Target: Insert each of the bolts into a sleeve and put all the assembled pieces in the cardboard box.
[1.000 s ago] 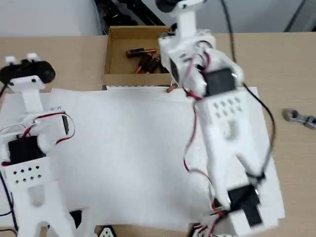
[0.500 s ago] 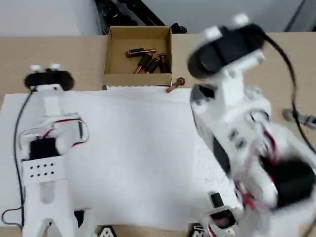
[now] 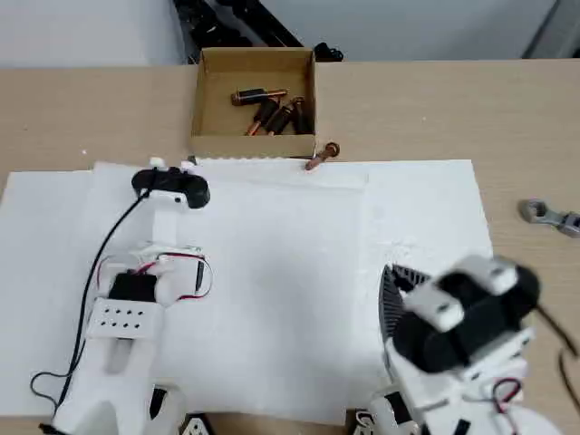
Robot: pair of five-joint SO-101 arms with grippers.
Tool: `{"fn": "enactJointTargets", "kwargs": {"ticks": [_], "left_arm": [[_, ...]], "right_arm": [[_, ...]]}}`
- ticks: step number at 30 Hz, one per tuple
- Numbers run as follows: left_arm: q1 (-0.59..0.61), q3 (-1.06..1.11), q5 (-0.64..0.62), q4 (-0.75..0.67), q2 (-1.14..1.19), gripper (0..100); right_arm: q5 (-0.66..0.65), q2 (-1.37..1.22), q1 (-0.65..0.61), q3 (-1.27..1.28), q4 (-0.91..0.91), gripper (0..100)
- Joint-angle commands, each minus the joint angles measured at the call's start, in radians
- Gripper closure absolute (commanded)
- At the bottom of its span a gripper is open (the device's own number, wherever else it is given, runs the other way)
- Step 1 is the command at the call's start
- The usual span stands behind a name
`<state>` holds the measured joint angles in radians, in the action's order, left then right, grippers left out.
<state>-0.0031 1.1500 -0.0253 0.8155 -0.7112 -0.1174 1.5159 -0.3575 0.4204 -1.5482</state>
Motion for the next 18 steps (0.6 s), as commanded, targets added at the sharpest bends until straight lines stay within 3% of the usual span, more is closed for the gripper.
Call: {"fn": "enactJointTargets", "kwargs": {"ticks": [1,13,18], "left_arm": [[-0.002,0.082,-0.002,-0.166,-0.008,99],[-0.005,0.107,-0.006,-0.216,-0.008,99],[-0.006,0.107,-0.006,-0.216,-0.008,99]], "right_arm": [[-0.011,0.232,-0.002,0.261,0.116,99.5],[-0.011,0.298,-0.004,0.626,0.102,99.5],[-0.005,0.298,-0.004,0.664,0.104,99.5]]}}
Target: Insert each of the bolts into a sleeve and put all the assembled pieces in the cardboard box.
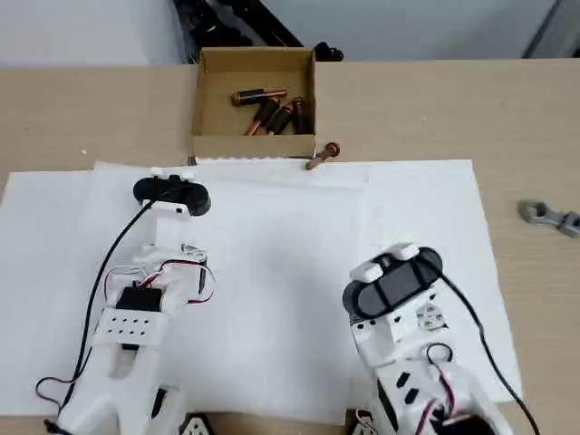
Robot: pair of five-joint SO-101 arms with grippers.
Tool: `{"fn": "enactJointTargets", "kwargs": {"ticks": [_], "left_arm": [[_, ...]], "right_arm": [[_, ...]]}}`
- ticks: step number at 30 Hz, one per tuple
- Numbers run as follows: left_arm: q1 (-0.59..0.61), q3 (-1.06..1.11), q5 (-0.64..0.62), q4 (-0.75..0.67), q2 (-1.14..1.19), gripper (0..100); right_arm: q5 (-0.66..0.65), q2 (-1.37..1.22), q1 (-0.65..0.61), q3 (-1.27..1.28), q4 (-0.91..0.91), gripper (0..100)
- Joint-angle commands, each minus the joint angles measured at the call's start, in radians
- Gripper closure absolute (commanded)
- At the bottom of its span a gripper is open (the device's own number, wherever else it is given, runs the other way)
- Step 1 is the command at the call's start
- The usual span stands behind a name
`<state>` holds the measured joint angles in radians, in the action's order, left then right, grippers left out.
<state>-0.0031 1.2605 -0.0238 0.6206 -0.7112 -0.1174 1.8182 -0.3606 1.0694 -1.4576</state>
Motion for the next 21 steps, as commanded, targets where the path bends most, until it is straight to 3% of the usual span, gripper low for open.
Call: {"fn": "enactJointTargets", "kwargs": {"ticks": [1,11,21], "left_arm": [[-0.006,-0.004,-0.008,-0.021,-0.008,99],[-0.005,-0.004,-0.008,-0.021,-0.008,99],[-0.005,-0.004,-0.008,-0.021,-0.008,99]], "right_arm": [[-0.009,-0.004,-0.001,0.038,0.013,99.5],[-0.006,-0.004,-0.002,0.505,0.185,99.5],[-0.005,-0.004,-0.002,0.514,0.206,99.5]]}}
